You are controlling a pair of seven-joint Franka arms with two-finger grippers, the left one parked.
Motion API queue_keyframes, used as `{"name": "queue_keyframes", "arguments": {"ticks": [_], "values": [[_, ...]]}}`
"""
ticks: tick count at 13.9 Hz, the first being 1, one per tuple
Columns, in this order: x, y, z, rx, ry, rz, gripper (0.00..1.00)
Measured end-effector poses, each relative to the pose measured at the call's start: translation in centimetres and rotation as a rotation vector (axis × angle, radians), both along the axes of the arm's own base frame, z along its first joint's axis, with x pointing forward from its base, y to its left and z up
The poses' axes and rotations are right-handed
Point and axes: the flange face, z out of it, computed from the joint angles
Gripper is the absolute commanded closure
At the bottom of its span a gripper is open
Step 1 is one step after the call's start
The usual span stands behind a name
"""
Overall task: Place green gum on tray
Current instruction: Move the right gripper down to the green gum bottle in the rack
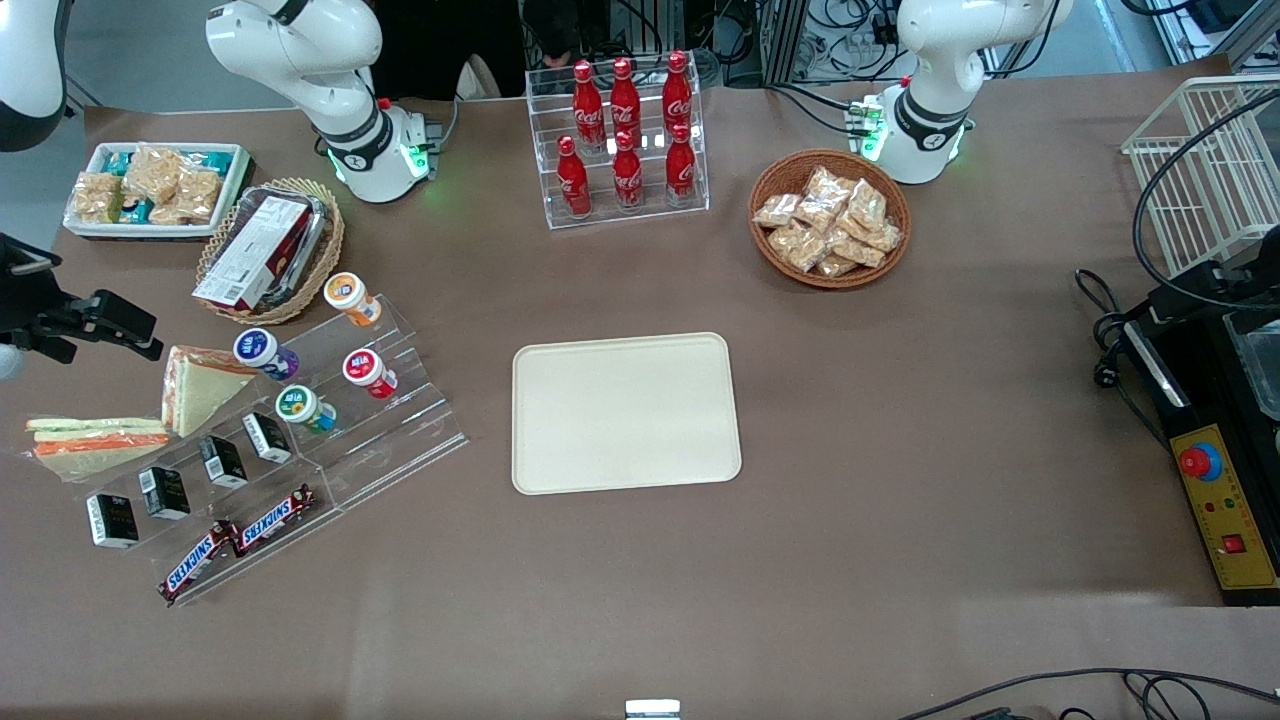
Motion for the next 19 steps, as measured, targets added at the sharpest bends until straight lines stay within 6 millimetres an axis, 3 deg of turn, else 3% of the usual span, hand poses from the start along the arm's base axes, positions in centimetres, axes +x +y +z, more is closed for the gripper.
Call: {"name": "queue_keyframes", "arguments": {"ticks": [4,8,13,19], "values": [[0.1,0.2,-0.2,0.001,0.003,0.008,0.00],[1.3,0.1,-2.7,-0.007,0.030,0.136,0.00],[2.1,-0.4,-9.9,-0.009,0.042,0.156,0.00],[0.9,-0.4,-19.2,-0.013,0.027,0.155,0.00]]}}
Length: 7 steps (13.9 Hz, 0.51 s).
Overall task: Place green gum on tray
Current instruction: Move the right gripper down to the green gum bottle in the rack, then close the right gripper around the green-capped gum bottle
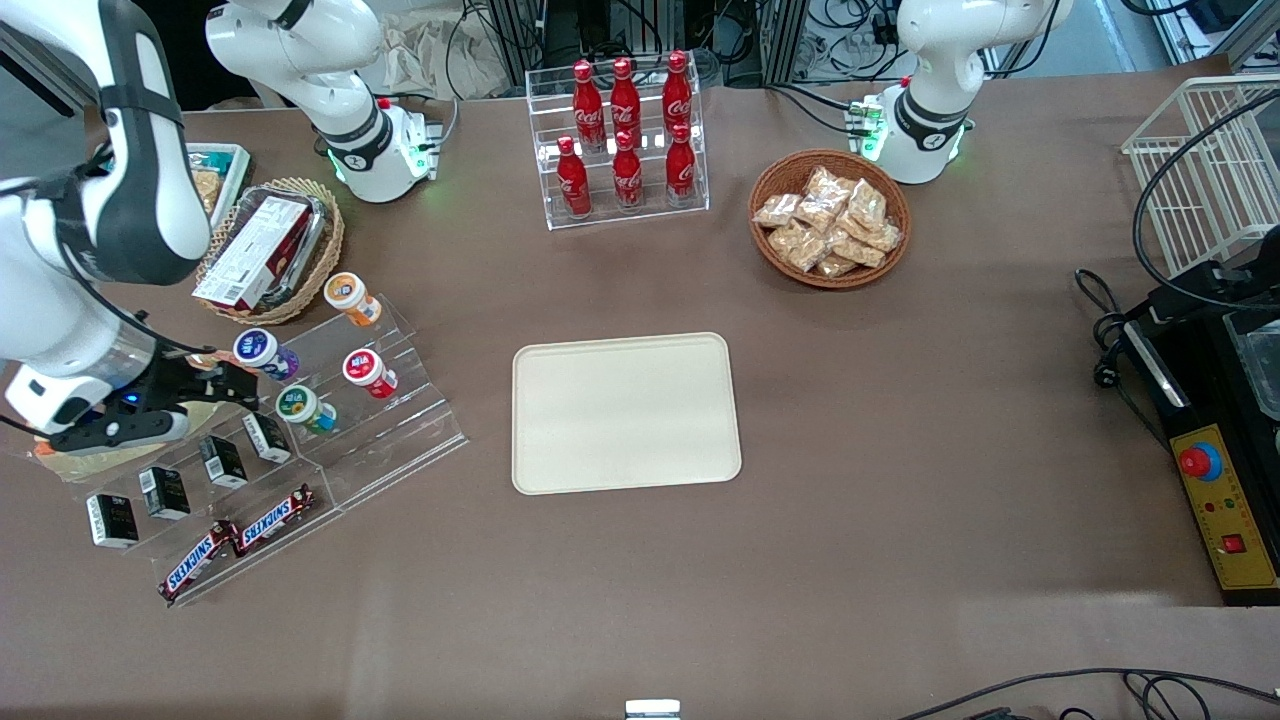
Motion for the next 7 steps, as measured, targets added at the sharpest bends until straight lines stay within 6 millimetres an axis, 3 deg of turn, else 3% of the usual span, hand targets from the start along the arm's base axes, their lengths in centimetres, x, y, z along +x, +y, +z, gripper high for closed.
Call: {"name": "queue_keyframes", "arguments": {"ticks": [4,7], "values": [[-1.4,0.2,-4.7,-0.001,-0.002,0.003,0.00],[-2.1,0.3,-7.1,-0.003,-0.003,0.004,0.00]]}}
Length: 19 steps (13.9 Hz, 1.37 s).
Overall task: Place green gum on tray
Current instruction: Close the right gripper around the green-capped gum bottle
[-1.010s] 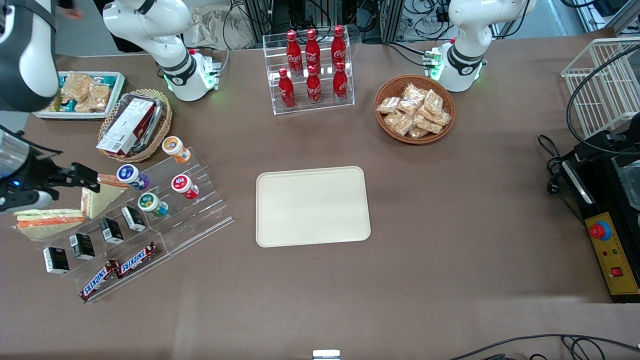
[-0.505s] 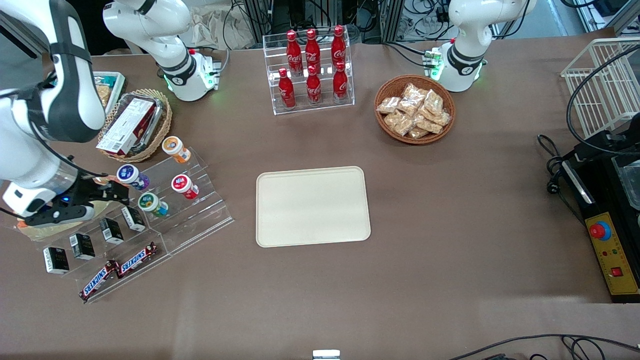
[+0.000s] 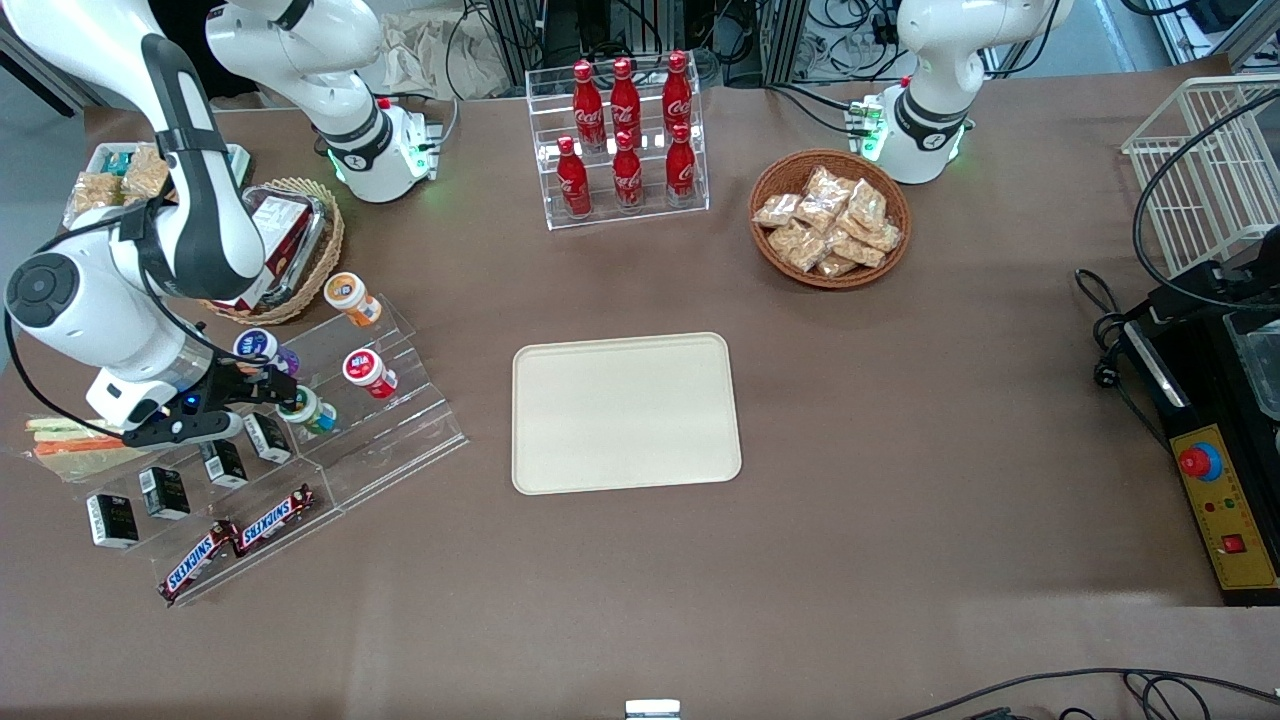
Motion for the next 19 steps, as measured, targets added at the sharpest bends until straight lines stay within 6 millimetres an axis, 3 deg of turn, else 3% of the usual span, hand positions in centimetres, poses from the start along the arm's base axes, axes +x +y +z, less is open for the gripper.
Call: {"name": "queue_keyframes", "arguments": {"ticks": [6,8,9,11,12,13,19], "values": [[-0.6,1.4,-3.0,-0.003,-0.014,0.022,0.00],[-0.8,1.4,-3.9,-0.004,-0.023,0.022,0.05],[-1.0,1.4,-4.3,-0.005,-0.025,0.022,0.19],[-1.1,1.4,-4.7,-0.005,-0.023,0.022,0.65],[-1.2,1.4,-4.7,-0.005,-0.022,0.022,0.79],[-1.2,1.4,-4.8,-0.005,-0.021,0.022,0.84],[-1.1,1.4,-4.6,-0.005,-0.024,0.021,0.84]]}}
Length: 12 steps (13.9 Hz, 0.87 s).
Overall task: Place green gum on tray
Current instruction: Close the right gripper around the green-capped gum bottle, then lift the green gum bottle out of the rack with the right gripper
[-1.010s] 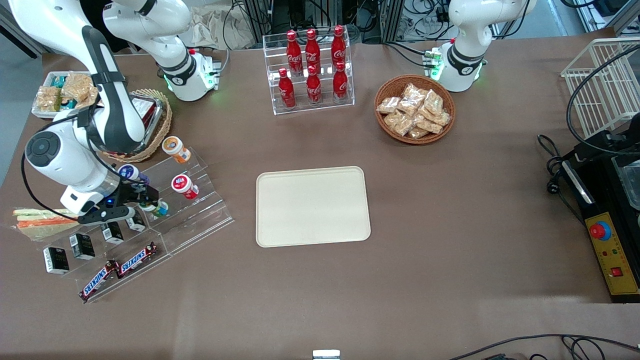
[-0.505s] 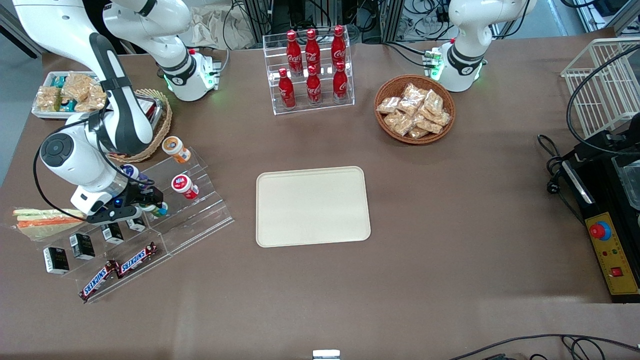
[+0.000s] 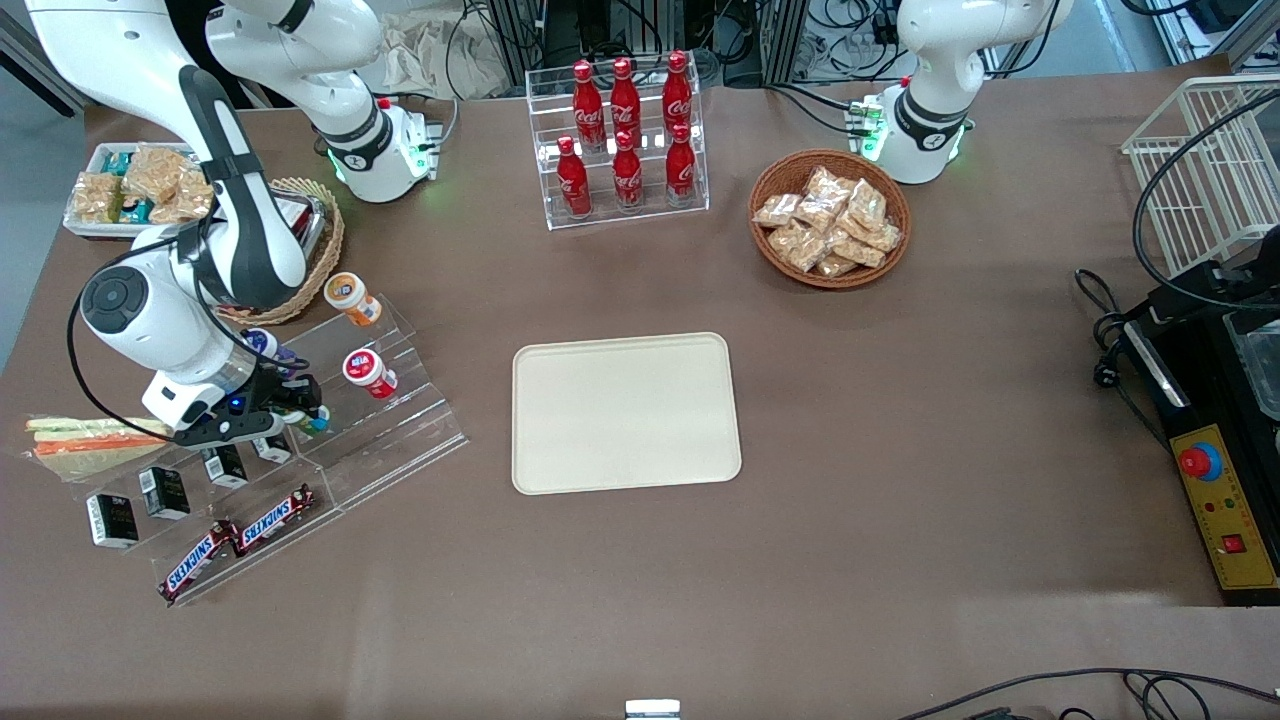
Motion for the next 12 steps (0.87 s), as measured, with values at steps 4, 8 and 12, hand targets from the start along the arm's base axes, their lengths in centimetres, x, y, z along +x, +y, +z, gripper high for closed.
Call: {"name": "queue_keyframes", "arguments": {"ticks": [4,8,12], "values": [[1.6,0.0,3.9,0.005,0.029,-0.003,0.84],[3.8,0.4,14.5,0.018,0.082,-0.014,0.84],[3.8,3.3,24.7,0.024,0.092,-0.033,0.83]]}}
